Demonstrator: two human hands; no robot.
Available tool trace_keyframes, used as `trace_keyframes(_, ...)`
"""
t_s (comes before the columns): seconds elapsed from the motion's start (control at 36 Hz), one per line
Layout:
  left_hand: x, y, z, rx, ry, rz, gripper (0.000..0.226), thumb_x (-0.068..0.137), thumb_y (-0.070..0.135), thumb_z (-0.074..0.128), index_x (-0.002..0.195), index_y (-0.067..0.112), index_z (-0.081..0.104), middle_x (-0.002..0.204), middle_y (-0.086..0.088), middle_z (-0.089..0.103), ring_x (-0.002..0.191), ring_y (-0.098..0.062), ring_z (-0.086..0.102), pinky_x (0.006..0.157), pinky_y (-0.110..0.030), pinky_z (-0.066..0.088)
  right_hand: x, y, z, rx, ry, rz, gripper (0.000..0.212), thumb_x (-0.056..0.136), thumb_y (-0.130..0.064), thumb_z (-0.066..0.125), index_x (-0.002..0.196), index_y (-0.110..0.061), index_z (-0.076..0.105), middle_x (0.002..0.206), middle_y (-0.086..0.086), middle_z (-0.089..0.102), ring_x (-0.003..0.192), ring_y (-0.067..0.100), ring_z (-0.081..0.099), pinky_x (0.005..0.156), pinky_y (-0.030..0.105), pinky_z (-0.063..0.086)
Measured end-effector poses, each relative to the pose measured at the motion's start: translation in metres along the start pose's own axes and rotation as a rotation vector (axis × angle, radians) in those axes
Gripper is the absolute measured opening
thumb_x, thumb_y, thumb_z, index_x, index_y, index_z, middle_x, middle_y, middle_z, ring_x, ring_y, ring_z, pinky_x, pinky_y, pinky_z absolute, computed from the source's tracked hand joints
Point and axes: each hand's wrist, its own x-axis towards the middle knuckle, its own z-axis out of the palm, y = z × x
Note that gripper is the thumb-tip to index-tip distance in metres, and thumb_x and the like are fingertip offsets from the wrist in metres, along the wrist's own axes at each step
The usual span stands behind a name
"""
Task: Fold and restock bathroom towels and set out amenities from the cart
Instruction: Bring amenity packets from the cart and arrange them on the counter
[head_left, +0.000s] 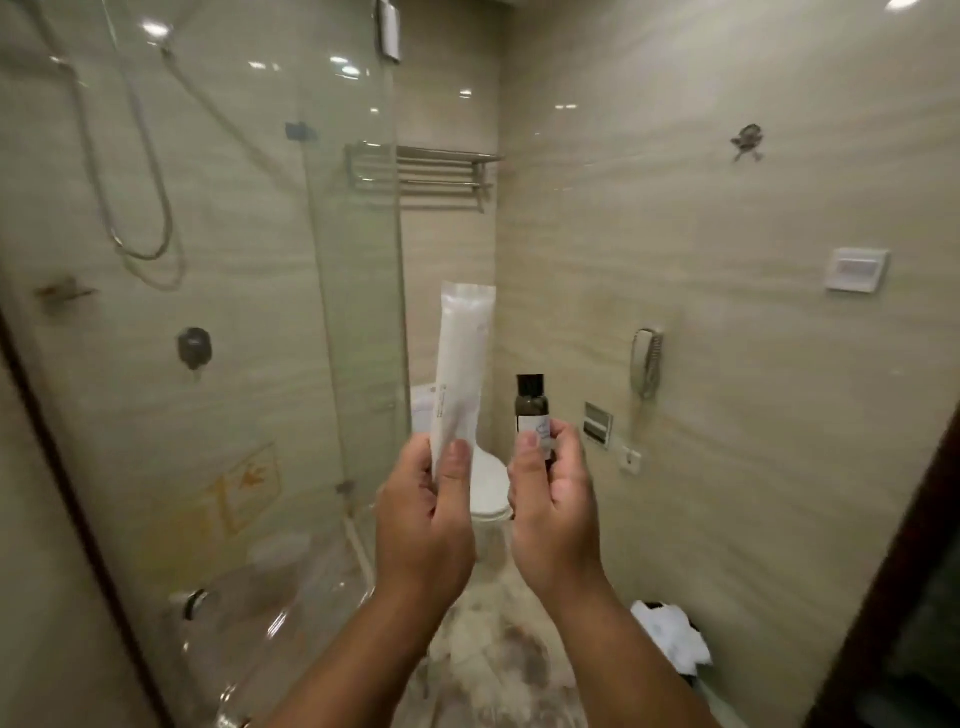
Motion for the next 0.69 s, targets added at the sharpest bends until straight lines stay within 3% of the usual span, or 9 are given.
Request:
trace_keyframes(0.06,0.002,0.004,0.041,-0.049,-0.051,-0.016,0.037,0.106,0.033,0.051,0.080,0.007,0.052,0.057,0.011,0.049,0.048,-0.004,0.045,0.046,-0.017,0.033,0.016,0.005,-0.037,-0.056,0.067,-0.007,0.026,0.104,-0.051,0.046,0.107,-0.026,0.054,0.066,-0.017,0.056,0.055,0.001,0.049,0.054,0.022,0.039)
trace_keyframes(0.14,0.002,0.013,0.102,-0.116,-0.114,-0.013,0.035,0.105,0.032,0.050,0.080,0.007,0.052,0.055,0.012,0.049,0.047,-0.004,0.046,0.045,-0.014,0.033,0.038,0.013,-0.092,-0.129,0.155,-0.018,0.033,0.096,-0.062,0.046,0.105,-0.031,0.054,0.068,-0.010,0.052,0.058,0.010,0.047,0.056,0.036,0.040)
trace_keyframes(0.19,0.001,0.015,0.140,-0.125,-0.136,-0.007,0.038,0.104,0.046,0.049,0.079,0.017,0.050,0.058,0.009,0.049,0.050,-0.006,0.046,0.046,-0.021,0.040,0.050,0.018,-0.128,-0.164,0.189,-0.018,0.037,0.094,-0.063,0.045,0.106,-0.029,0.054,0.068,-0.006,0.050,0.059,0.014,0.045,0.056,0.039,0.039)
trace_keyframes(0.25,-0.001,0.015,0.177,-0.181,-0.188,-0.033,0.040,0.102,0.055,0.049,0.082,0.021,0.052,0.064,-0.002,0.054,0.055,-0.027,0.056,0.049,-0.041,0.054,0.059,0.019,-0.163,-0.204,0.224,-0.026,0.037,0.097,-0.061,0.046,0.109,-0.026,0.054,0.068,-0.005,0.051,0.058,0.013,0.046,0.055,0.038,0.039)
trace_keyframes(0.31,-0.006,0.016,0.213,-0.205,-0.234,-0.038,0.040,0.101,0.055,0.048,0.083,0.019,0.052,0.067,-0.012,0.054,0.057,-0.036,0.055,0.048,-0.052,0.050,0.065,0.019,-0.194,-0.242,0.255,-0.028,0.034,0.103,-0.056,0.046,0.112,-0.024,0.055,0.069,-0.008,0.054,0.059,0.009,0.048,0.055,0.034,0.042)
trace_keyframes(0.44,-0.019,0.016,0.296,-0.234,-0.344,-0.029,0.036,0.102,0.049,0.047,0.082,0.019,0.052,0.061,-0.002,0.047,0.050,-0.011,0.042,0.045,-0.045,0.040,0.079,0.029,-0.264,-0.304,0.343,0.025,0.028,0.101,-0.048,0.044,0.113,-0.025,0.055,0.067,-0.009,0.053,0.056,0.006,0.046,0.053,0.029,0.042)
trace_keyframes(0.61,-0.028,0.009,0.385,-0.326,-0.468,-0.054,0.038,0.103,0.046,0.048,0.078,0.017,0.052,0.057,0.007,0.046,0.047,-0.007,0.041,0.043,-0.019,0.032,0.099,0.059,-0.338,-0.385,0.470,0.062,0.031,0.104,-0.050,0.043,0.117,-0.026,0.054,0.068,-0.010,0.053,0.057,0.007,0.047,0.055,0.033,0.042)
trace_keyframes(0.69,-0.026,0.004,0.430,-0.409,-0.548,-0.081,0.033,0.098,0.044,0.047,0.080,0.017,0.054,0.057,0.007,0.047,0.046,-0.006,0.040,0.042,-0.020,0.032,0.116,0.078,-0.374,-0.467,0.549,0.056,0.044,0.099,-0.065,0.041,0.119,-0.029,0.056,0.069,-0.009,0.054,0.059,0.010,0.049,0.056,0.037,0.044)
